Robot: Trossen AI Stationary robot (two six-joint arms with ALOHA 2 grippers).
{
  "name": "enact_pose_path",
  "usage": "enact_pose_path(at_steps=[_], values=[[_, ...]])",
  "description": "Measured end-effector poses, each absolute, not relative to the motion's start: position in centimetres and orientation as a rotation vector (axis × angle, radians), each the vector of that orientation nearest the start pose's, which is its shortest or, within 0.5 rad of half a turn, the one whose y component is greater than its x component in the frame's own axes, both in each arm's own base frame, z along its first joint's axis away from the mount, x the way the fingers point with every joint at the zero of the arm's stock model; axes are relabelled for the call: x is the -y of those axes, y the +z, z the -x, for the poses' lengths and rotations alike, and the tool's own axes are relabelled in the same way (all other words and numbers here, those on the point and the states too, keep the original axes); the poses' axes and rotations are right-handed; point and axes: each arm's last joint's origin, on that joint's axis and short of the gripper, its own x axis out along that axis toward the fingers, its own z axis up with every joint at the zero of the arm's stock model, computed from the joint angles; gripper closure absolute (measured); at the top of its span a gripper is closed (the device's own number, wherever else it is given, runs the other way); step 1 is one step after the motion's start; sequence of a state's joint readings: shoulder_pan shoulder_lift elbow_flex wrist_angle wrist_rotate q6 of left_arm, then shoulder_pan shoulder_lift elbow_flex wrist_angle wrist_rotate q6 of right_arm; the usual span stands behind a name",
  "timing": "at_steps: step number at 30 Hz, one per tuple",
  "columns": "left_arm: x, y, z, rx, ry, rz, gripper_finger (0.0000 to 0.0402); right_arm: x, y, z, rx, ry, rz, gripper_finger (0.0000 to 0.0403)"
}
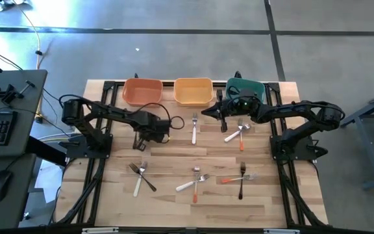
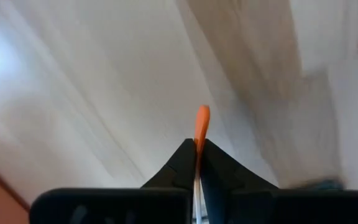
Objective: Sort silverware by color (type)
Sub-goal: Put the orange fork into the yellow bin
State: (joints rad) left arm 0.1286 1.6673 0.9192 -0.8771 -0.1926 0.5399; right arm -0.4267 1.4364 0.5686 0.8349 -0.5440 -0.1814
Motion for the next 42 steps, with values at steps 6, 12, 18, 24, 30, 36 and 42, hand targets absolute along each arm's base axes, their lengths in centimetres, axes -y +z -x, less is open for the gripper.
enact_pose_path(at_steps=[6,12,18,24,30,36,42], values=[[-4.0,17.8,-27.0,-1.512,-0.138,-0.388,0.0400,10.3,21.4,-26.2,-0.019,0.119,0.165,0.0403],[-5.1,21.8,-27.3,-1.254,0.003,-0.267,0.0401,10.3,21.4,-26.2,-0.021,0.120,0.165,0.0403],[-8.4,25.1,-28.6,-0.847,0.208,-0.111,0.0401,10.3,21.5,-26.2,-0.014,0.119,0.168,0.0403],[-12.5,27.0,-30.1,-0.484,0.253,-0.003,0.0401,10.3,21.5,-26.2,-0.013,0.119,0.168,0.0403],[-15.5,28.5,-30.6,-0.208,0.313,0.012,0.0401,10.3,21.5,-26.2,-0.014,0.119,0.168,0.0403],[-18.5,26.9,-31.9,-0.367,0.347,0.001,0.0402,10.3,21.5,-26.2,-0.013,0.117,0.173,0.0403],[-20.9,26.9,-35.6,-0.623,0.278,-0.053,0.0401,10.3,21.5,-26.2,-0.014,0.106,0.175,0.0403]])
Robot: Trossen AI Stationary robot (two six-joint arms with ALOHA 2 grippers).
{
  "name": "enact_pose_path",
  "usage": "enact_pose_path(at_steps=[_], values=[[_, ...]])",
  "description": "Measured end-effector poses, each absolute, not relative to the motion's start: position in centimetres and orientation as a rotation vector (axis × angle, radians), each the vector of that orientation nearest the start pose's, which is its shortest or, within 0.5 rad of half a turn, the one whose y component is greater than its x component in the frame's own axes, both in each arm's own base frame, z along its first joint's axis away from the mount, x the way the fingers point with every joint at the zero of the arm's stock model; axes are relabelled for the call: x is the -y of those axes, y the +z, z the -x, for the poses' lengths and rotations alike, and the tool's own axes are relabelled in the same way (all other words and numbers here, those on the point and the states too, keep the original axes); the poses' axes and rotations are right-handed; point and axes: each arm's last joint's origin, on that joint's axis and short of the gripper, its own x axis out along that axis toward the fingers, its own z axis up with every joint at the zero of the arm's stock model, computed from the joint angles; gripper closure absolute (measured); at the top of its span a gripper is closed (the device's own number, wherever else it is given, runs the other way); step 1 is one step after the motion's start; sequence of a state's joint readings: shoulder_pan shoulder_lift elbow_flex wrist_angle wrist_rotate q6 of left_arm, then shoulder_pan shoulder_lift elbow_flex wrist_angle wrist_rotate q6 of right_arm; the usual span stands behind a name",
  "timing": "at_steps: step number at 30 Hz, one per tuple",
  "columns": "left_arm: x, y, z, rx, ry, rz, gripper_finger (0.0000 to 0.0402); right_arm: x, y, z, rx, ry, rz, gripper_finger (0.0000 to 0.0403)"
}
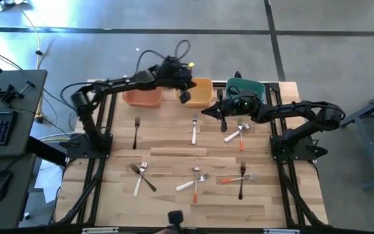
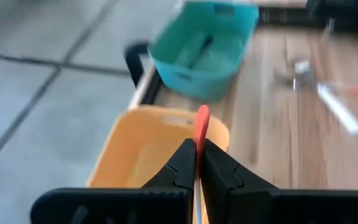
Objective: Sort silverware by color (type)
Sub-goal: Put the orange fork into the yellow bin, then adjust the yellow bin
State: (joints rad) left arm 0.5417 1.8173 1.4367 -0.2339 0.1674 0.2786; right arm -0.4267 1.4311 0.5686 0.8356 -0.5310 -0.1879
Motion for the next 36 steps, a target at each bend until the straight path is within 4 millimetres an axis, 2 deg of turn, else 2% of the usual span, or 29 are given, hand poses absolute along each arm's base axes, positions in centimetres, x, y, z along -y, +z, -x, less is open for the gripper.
enact_pose_path(at_steps=[4,8,12,16,22,26,31,36], values=[[-22.1,25.5,-37.7,-0.775,0.228,-0.055,0.0401,10.3,21.5,-26.2,-0.014,0.106,0.175,0.0403],[-23.0,24.2,-39.3,-0.836,0.214,-0.046,0.0401,10.3,21.4,-26.2,-0.025,0.107,0.170,0.0403],[-23.4,22.4,-40.0,-0.882,0.211,-0.038,0.0401,10.3,21.4,-26.2,-0.030,0.108,0.171,0.0403],[-23.7,21.5,-40.1,-0.910,0.224,-0.046,0.0389,10.3,21.4,-26.2,-0.030,0.107,0.172,0.0403],[-23.7,21.4,-40.0,-0.920,0.221,-0.045,0.0357,10.3,21.3,-26.2,-0.034,0.108,0.180,0.0403],[-23.7,21.6,-39.9,-0.923,0.211,-0.067,0.0350,10.3,21.3,-26.2,-0.035,0.099,0.180,0.0403],[-23.3,22.6,-39.6,-0.890,0.171,-0.072,0.0374,10.3,21.3,-26.2,-0.035,0.094,0.180,0.0403],[-22.5,23.1,-38.8,-0.779,0.140,-0.038,0.0398,10.3,21.3,-26.2,-0.040,0.093,0.178,0.0403]])
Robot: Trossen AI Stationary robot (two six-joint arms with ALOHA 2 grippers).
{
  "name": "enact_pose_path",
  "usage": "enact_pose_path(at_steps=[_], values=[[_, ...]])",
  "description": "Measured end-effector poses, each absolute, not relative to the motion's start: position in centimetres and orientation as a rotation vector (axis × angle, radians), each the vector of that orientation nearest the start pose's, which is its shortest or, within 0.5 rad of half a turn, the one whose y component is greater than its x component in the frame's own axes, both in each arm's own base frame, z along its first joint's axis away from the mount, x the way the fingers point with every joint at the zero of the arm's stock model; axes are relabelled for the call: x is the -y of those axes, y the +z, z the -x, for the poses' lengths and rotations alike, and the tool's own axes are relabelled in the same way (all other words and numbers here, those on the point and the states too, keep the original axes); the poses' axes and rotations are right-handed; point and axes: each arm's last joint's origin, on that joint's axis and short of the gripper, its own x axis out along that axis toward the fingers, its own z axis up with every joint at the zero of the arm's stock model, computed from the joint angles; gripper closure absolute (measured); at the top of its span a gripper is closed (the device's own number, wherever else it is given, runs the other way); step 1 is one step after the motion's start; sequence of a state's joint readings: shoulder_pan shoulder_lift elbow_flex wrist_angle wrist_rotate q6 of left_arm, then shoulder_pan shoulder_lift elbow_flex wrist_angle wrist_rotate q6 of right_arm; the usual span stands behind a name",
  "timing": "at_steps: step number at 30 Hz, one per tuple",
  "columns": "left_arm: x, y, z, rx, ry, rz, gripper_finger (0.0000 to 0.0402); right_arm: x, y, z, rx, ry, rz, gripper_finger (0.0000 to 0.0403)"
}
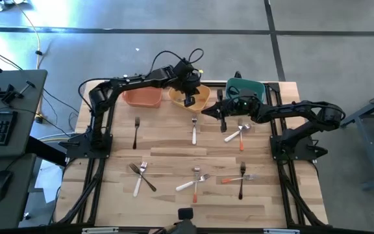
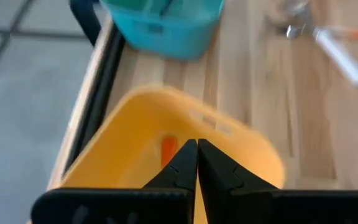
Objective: Sort silverware by color (type)
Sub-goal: Adjust the yellow bin
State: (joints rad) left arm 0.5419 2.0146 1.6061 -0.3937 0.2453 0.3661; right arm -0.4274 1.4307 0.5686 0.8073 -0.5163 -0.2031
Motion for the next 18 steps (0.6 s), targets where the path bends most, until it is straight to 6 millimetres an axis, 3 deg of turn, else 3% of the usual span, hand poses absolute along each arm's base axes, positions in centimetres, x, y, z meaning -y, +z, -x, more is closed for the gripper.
enact_pose_path(at_steps=[7,18], values=[[-19.9,23.4,-35.4,-0.614,0.174,-0.040,0.0401,10.9,21.3,-25.9,-0.043,0.073,0.184,0.0403],[-12.5,22.6,-26.3,-0.282,0.196,-0.015,0.0401,11.5,21.0,-25.6,-0.066,0.052,0.172,0.0403]])
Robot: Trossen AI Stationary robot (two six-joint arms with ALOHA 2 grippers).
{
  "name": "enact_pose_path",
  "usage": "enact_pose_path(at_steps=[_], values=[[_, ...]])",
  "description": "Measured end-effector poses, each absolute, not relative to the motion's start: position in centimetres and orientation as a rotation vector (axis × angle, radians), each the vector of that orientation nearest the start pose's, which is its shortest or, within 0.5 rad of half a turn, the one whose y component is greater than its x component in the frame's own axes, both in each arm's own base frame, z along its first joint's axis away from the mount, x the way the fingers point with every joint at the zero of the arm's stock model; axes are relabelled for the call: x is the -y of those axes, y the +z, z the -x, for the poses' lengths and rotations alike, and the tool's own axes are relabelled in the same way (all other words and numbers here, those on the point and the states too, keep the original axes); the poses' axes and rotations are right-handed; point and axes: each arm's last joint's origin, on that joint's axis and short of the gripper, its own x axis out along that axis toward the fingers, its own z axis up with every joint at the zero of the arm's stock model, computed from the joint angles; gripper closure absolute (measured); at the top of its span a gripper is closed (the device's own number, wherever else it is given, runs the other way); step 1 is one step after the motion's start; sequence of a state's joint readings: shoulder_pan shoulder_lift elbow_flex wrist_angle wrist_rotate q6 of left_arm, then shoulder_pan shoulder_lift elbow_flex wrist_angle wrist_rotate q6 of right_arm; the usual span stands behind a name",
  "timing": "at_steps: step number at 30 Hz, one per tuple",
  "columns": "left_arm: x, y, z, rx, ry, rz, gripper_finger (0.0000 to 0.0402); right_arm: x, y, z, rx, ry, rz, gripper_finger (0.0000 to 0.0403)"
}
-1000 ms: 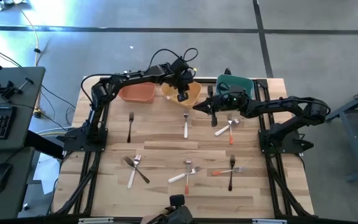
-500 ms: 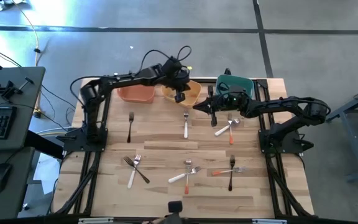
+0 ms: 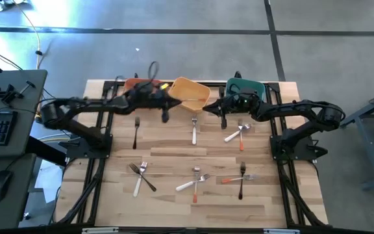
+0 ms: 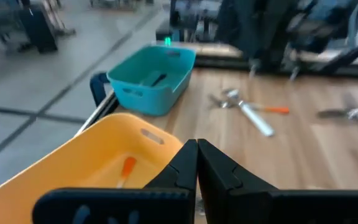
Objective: Sort silverware by color (type)
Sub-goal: Adjust the yellow bin
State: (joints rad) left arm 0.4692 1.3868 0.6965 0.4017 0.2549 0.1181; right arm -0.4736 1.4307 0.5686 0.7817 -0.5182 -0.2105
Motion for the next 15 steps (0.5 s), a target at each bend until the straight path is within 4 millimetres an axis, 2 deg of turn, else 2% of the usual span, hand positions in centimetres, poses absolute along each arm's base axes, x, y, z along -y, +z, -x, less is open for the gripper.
enact_pose_path(at_steps=[7,15], values=[[-9.4,21.5,-21.5,-0.157,0.210,0.015,0.0401,11.5,21.0,-25.6,-0.066,0.054,0.172,0.0403],[-7.7,20.6,-18.3,-0.121,0.257,0.011,0.0401,11.5,21.0,-25.6,-0.066,0.054,0.172,0.0403]])
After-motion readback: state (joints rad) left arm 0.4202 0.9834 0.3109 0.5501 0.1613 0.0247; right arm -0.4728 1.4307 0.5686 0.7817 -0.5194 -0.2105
